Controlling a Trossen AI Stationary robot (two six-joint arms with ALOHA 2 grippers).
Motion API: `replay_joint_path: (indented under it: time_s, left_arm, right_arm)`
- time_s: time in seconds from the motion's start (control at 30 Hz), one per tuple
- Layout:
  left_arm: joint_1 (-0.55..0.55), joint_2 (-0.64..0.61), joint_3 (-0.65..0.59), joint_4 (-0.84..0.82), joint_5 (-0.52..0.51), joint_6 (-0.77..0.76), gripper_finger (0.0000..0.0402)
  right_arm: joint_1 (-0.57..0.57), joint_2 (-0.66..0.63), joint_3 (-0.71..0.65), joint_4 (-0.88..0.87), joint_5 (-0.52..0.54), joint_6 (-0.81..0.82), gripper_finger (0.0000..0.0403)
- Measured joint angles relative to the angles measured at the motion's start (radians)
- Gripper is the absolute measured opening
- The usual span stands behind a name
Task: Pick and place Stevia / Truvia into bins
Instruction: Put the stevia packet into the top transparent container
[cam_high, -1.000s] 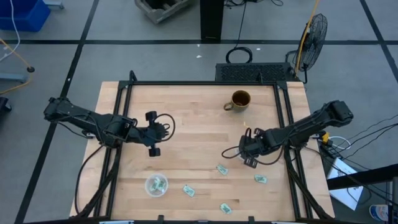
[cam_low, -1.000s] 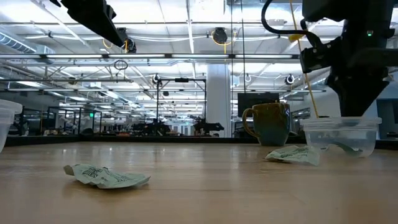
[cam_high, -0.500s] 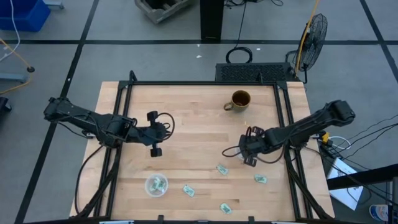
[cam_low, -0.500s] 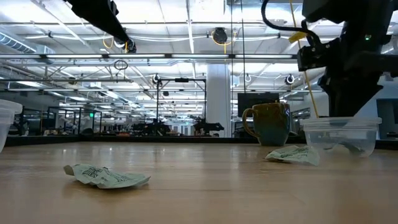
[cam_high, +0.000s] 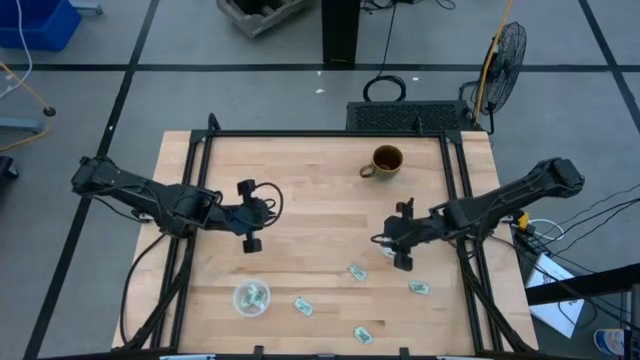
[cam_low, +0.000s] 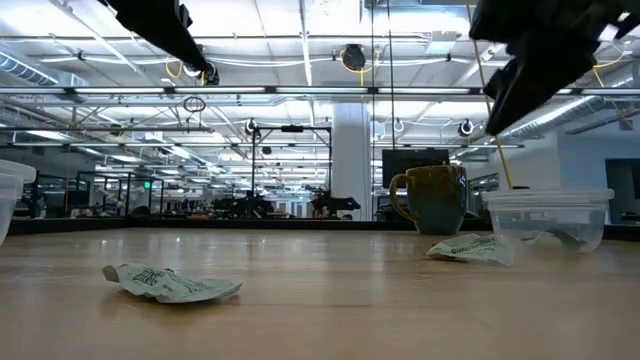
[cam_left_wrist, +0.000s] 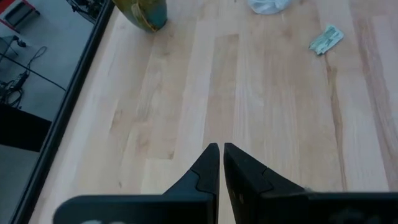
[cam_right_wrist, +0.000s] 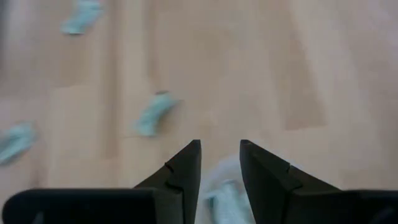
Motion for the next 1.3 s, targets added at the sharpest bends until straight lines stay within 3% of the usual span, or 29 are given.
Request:
replay_joint_path:
  time_s: [0.1,0.33,0.43,0.63,0.8,0.97,1.3]
  left_arm:
    - [0.0,0.011,0.0,0.0,0.021,-0.015,0.0031]
    - [0.0,0.05,0.0,0.0,0.04,0.018,0.0031]
    - [0.001,0.075,0.0,0.003,0.04,0.036,0.0031]
    - [0.002,0.127,0.0,0.008,0.04,0.039,0.0031]
    - [0.002,0.163,0.0,0.089,0.021,0.051,0.0031]
    - [0.002,0.173,0.0,0.144,0.021,0.141,0.0031]
    - [0.002,0.173,0.0,0.236,0.022,0.166,0.0031]
  right_arm:
    - [0.024,-0.032,0.0,0.004,-0.142,0.034,0.0102]
    - [0.152,-0.063,0.001,0.032,-0.337,0.398,0.0102]
    - [0.223,-0.042,0.001,0.029,-0.32,0.535,0.0102]
    - [0.335,0.064,0.001,0.012,-0.176,0.759,0.0102]
    - [0.361,0.179,0.001,0.004,-0.205,0.905,0.0102]
    - [0.365,0.273,0.001,-0.023,-0.285,0.95,0.0102]
    - [0.356,0.313,0.001,-0.141,-0.254,0.937,0.0102]
